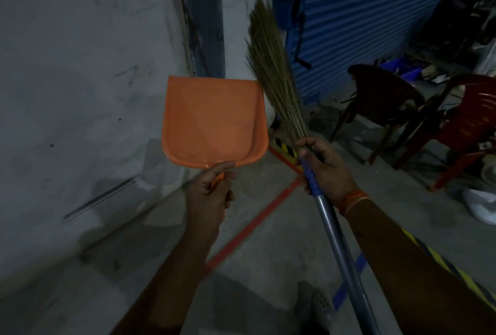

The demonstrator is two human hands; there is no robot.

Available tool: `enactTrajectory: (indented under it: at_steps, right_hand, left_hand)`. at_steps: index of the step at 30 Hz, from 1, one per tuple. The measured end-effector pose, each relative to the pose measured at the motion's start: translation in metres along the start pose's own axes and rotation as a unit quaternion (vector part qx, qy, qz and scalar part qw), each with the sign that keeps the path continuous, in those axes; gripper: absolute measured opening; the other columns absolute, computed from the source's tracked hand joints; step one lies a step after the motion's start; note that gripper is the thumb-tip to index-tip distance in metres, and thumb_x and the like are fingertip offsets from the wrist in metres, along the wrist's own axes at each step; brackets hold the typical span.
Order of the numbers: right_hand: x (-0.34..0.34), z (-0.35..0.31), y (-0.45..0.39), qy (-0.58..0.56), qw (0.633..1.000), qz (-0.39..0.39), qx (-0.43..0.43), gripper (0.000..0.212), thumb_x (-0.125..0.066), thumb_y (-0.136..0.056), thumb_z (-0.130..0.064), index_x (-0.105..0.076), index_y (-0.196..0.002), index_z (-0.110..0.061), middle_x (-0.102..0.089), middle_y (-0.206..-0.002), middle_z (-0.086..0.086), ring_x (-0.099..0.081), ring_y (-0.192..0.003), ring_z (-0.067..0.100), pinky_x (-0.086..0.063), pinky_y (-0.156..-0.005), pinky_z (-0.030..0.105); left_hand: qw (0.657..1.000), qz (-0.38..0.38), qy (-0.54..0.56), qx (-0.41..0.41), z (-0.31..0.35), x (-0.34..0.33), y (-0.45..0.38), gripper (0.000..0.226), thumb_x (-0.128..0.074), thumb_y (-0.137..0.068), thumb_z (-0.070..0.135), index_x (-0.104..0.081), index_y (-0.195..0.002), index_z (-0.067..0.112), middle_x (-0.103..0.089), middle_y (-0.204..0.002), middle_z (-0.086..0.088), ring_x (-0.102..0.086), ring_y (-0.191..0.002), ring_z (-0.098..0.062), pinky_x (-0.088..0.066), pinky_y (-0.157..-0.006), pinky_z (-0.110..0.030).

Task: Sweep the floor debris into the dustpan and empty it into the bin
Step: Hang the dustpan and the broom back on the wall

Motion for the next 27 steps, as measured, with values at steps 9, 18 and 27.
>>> enactTrajectory:
  at_steps: [9,18,27]
  right_hand:
    - [0.13,-0.004,-0.156,0.002,0.996,-0.064,0.059,0.014,-0.048,-0.101,-0.017,-0.059,-0.11,-0.013,-0.061,-0.081,0.002,-0.055,-0.053,0.01,-0.046,-0.049,0.021]
    - [0.197,-0.015,-0.298,-0.016,0.99,-0.097,0.097,0.013,-0.049,-0.101,-0.018,-0.06,-0.106,-0.015,-0.057,-0.08,0.005,-0.05,-0.054,0.024,-0.048,-0.05,0.03]
    - [0.212,-0.041,-0.467,-0.034,0.98,-0.071,0.183,0.016,-0.049,-0.1,-0.017,-0.062,-0.105,-0.022,-0.06,-0.089,0.015,-0.056,-0.055,0.025,-0.05,-0.051,0.028]
  left_hand:
    - [0.998,0.058,0.002,-0.011,-0.019,-0.164,-0.085,0.036,-0.06,-0.091,-0.004,-0.079,-0.103,0.024,-0.07,-0.078,-0.012,-0.052,-0.05,-0.017,-0.04,-0.049,-0.029]
    - [0.996,0.085,-0.013,-0.034,0.002,-0.277,-0.2,0.04,-0.057,-0.094,-0.01,-0.08,-0.101,0.022,-0.063,-0.064,-0.012,-0.049,-0.052,-0.017,-0.041,-0.047,-0.025]
    - [0.988,0.081,-0.044,-0.125,0.018,-0.349,-0.371,0.038,-0.056,-0.097,-0.008,-0.078,-0.105,0.022,-0.076,-0.084,0.0,-0.059,-0.054,-0.017,-0.051,-0.052,-0.025]
Point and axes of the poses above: each hand's wrist, its own y-axis away from the middle knuckle, its own x-axis out of the back of the hand, z = x × y, the point moved 1 cm from there along -y, towards the middle knuckle
